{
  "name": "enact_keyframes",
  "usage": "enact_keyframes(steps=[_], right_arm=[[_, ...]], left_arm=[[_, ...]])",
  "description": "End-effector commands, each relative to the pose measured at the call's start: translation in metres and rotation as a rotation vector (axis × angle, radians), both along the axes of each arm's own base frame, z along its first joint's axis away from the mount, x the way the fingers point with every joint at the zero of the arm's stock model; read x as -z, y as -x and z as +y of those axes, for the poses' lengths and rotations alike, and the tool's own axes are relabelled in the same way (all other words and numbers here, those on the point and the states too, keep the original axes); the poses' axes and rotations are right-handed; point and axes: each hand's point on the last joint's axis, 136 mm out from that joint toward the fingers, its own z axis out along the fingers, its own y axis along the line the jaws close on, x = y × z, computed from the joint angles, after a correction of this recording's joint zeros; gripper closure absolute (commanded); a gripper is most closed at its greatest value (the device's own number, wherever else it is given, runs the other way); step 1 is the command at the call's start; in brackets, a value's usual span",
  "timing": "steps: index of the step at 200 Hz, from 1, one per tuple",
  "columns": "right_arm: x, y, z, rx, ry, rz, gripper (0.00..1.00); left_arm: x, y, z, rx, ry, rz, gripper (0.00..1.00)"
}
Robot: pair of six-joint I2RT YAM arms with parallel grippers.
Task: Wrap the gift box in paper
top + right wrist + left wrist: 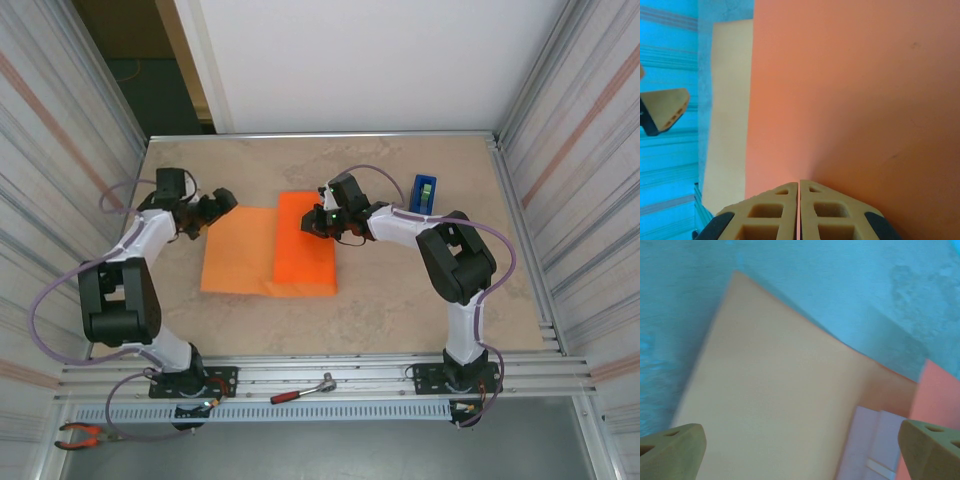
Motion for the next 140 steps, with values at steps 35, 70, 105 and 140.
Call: enact_keyframes(steps=[35,70,105,140], right_arm=[[0.06,0.027,-0.026,-0.003,0.156,0.153,0.9],[0.046,0.019,-0.024,-0.005,0.13,0.134,0.9],[-0.002,0.006,-0.035,0.019,0.07,0.054,0.8],[-0.017,0.004,-0.067,0.08,0.078,0.029,0.68]], left_arm=[[-0.001,0.016,-0.101,0.259,0.122,0.028,0.01],[0.03,0.032,-0.132,0.316,0.128,0.103,0.03],[0.042,0.043,-0.139,0.321,0.126,0.115,0.03],[0.046,0.048,-0.143,0.327,0.123,0.117,0.03]])
